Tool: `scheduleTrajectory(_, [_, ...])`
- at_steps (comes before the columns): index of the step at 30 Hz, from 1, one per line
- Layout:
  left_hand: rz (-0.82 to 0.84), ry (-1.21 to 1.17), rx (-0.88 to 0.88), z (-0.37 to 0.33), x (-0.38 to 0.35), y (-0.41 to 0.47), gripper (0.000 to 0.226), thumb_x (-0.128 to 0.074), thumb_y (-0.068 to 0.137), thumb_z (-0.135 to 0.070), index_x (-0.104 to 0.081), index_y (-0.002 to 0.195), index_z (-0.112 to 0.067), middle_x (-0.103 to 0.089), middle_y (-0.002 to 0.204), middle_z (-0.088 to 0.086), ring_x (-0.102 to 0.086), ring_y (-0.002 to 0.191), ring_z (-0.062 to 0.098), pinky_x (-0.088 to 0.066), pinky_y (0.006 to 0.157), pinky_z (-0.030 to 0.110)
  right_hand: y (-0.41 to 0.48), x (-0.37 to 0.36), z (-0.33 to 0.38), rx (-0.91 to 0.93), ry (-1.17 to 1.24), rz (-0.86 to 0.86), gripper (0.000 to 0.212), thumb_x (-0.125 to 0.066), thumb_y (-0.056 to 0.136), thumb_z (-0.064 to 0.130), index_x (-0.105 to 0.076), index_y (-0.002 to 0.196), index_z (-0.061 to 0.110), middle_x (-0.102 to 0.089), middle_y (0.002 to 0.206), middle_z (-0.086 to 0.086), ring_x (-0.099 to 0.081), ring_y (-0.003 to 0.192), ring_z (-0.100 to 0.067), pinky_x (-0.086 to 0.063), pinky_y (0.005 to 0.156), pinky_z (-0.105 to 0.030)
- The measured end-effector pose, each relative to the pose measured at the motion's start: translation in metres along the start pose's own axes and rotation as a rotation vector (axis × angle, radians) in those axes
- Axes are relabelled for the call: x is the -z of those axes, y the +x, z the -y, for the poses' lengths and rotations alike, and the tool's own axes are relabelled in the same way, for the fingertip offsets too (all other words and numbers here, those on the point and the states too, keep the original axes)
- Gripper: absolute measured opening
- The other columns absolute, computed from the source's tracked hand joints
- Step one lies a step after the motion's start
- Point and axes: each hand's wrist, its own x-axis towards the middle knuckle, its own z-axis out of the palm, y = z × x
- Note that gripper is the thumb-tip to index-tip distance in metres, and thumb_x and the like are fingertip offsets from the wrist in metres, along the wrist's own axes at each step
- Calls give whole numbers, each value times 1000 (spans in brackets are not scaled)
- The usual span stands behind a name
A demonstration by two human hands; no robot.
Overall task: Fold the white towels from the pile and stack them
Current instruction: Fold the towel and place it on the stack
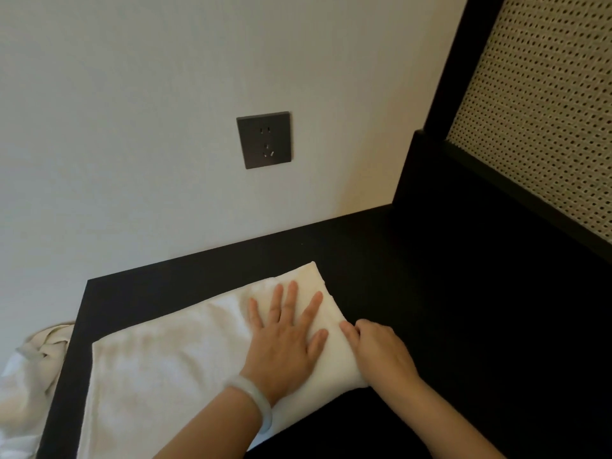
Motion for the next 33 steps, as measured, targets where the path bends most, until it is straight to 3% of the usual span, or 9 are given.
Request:
scheduleTrajectory(9, [-83, 14, 4, -5, -7, -5, 62, 11, 90, -64, 23, 148, -45, 26, 160, -2, 27, 146, 24, 16, 113, 61, -12, 2, -7, -14, -118, -24, 48, -26, 98, 63, -53, 81, 28, -59, 76, 9, -58, 68, -5, -43, 63, -25])
scheduleTrajectory(12, [-97, -37, -6, -4, -7, -5, 59, 15, 91, -58, 22, 147, -45, 25, 160, -5, 28, 146, 18, 20, 114, 55, -27, 2, 1, 182, -283, -441, 29, -40, 95, 56, -47, 85, 30, -54, 78, 12, -50, 73, -7, -42, 70, -27])
scheduleTrajectory(15, [-119, -79, 3, -2, -9, -6, 59, 15, 92, -51, 17, 150, -39, 20, 161, -7, 27, 146, 13, 20, 117, 49, -35, -13, 21, 443, -243, -732, 23, -58, 85, 36, -65, 99, 20, -67, 92, 0, -63, 85, -20, -53, 73, -38])
scheduleTrajectory(16, [-121, -78, 10, -2, -10, -6, 62, 15, 93, -50, 15, 152, -34, 19, 162, -7, 26, 146, 12, 19, 118, 48, -34, -19, 27, 465, -252, -645, 33, -57, 88, 32, -64, 115, 15, -68, 113, -4, -64, 103, -24, -53, 85, -41])
scheduleTrajectory(18, [-128, -60, 9, -3, -10, -5, 65, 15, 93, -48, 11, 154, -27, 18, 162, -6, 25, 146, 12, 15, 119, 48, -26, -32, 26, 450, -282, -406, 54, -39, 101, 31, -32, 152, 15, -30, 159, -3, -32, 145, -24, -32, 114, -41])
scheduleTrajectory(20, [-128, -49, -7, -1, -9, -6, 66, 15, 93, -47, 9, 155, -25, 18, 162, -5, 26, 146, 12, 12, 119, 49, -16, -40, 18, 423, -270, -318, 58, -20, 104, 35, -1, 157, 21, 2, 164, 4, -4, 152, -17, -12, 121, -35])
scheduleTrajectory(24, [-139, -27, -1, -2, -9, -8, 66, 14, 93, -46, 6, 156, -24, 16, 162, -4, 25, 147, 14, 12, 119, 50, -6, -38, 7, 510, -235, -262, 58, -3, 98, 46, 16, 148, 26, 19, 156, 13, 8, 149, -8, -2, 117, -25])
scheduleTrajectory(29, [-123, -16, -24, -3, -7, -8, 66, 12, 94, -46, 4, 156, -23, 13, 163, -3, 24, 147, 16, 15, 118, 51, 2, -30, -5, 518, -136, -117, 59, -9, 96, 57, 22, 145, 46, 30, 152, 30, 21, 140, 10, 5, 116, -21])
scheduleTrajectory(33, [-110, -54, -43, 1, -2, -7, 68, 13, 93, -51, 5, 155, -25, 13, 163, -4, 25, 146, 14, 19, 118, 48, 9, -10, 3, 491, -208, -93, 60, -21, 102, 52, -1, 155, 35, -1, 164, 15, 11, 144, 3, 10, 116, -27])
